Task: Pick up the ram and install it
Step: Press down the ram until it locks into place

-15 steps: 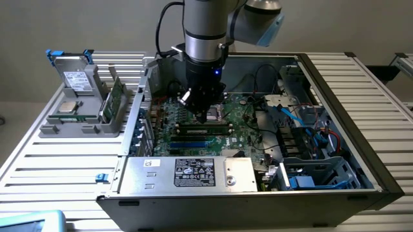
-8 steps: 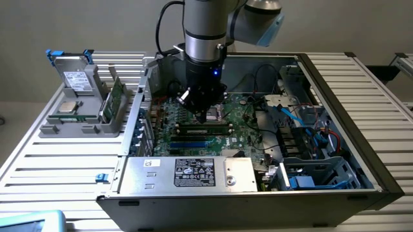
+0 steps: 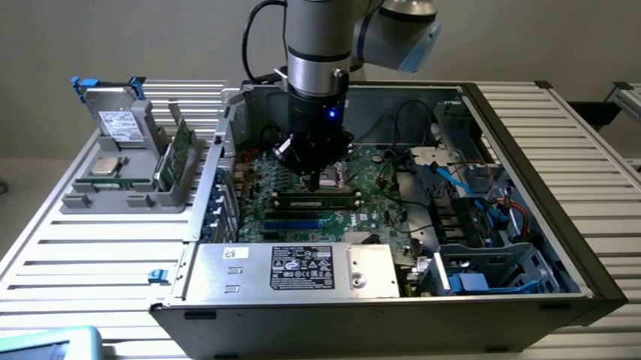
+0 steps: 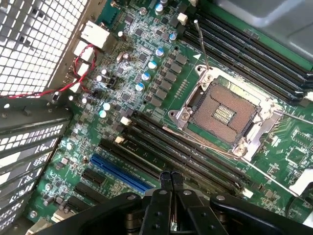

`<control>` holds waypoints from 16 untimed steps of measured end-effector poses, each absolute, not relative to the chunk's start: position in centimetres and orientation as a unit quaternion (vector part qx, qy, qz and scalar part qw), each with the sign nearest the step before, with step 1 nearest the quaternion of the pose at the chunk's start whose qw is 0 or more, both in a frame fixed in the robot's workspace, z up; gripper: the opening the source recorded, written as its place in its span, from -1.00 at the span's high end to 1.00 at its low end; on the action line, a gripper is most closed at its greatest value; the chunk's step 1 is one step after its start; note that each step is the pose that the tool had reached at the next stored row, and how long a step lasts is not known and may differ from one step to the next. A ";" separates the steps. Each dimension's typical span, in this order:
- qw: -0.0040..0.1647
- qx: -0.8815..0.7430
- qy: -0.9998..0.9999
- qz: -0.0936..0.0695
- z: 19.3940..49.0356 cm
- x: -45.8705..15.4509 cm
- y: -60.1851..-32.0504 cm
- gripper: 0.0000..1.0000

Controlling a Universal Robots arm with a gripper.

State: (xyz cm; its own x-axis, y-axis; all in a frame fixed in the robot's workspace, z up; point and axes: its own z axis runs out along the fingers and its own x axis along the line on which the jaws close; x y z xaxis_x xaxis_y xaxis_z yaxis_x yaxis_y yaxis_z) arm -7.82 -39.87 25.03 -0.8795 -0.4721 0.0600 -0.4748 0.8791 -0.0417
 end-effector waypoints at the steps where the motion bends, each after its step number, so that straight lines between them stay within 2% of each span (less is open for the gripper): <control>1: 0.024 0.238 -0.971 0.027 25.0 -7.8 -39.9 0.78; 11: 0.024 0.172 -0.984 0.026 25.0 -7.8 -39.9 0.78; 16: 0.018 0.149 -0.988 0.028 25.0 -7.8 -39.9 0.78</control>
State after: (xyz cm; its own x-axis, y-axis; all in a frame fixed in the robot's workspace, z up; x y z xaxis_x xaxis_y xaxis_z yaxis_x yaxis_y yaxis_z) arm -7.82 -39.87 25.03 -0.9550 -0.2934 0.0431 -0.2954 0.9541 -0.0495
